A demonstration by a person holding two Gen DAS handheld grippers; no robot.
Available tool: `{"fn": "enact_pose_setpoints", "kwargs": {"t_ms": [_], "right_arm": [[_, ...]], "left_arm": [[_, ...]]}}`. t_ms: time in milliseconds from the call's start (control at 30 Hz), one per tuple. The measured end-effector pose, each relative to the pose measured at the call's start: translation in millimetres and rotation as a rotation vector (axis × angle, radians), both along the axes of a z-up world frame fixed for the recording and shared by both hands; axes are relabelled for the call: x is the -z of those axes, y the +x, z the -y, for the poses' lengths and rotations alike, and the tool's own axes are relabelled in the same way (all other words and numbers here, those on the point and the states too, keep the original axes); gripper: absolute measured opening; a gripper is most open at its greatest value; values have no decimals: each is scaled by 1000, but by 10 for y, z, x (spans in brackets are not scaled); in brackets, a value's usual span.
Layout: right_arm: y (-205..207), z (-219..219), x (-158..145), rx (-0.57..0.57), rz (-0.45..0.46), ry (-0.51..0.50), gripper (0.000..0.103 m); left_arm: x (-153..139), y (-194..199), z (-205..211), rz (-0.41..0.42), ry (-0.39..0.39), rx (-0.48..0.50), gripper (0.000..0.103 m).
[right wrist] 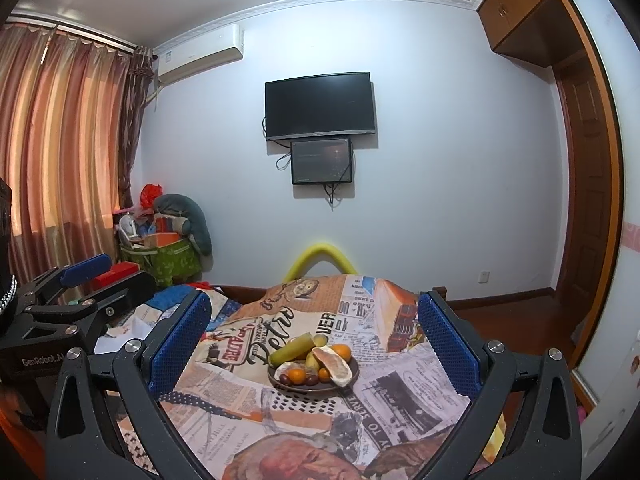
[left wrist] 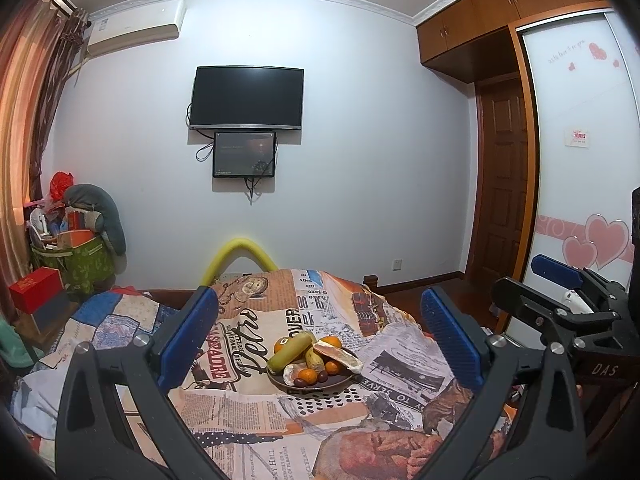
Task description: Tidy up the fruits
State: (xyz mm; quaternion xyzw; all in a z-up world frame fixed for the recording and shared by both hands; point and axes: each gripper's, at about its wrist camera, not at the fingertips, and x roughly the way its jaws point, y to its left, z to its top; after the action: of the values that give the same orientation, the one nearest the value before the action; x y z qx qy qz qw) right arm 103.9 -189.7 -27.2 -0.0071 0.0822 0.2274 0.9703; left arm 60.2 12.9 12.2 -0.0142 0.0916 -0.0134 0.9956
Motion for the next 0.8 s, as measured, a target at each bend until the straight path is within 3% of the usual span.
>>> {"fn": "enact_pose_setpoints", "kwargs": {"t_ms": [800], "right_arm": [[-53, 10, -52, 5, 8, 5, 103]], "left_arm": [[-21, 20, -18, -7, -14, 14, 103]]}}
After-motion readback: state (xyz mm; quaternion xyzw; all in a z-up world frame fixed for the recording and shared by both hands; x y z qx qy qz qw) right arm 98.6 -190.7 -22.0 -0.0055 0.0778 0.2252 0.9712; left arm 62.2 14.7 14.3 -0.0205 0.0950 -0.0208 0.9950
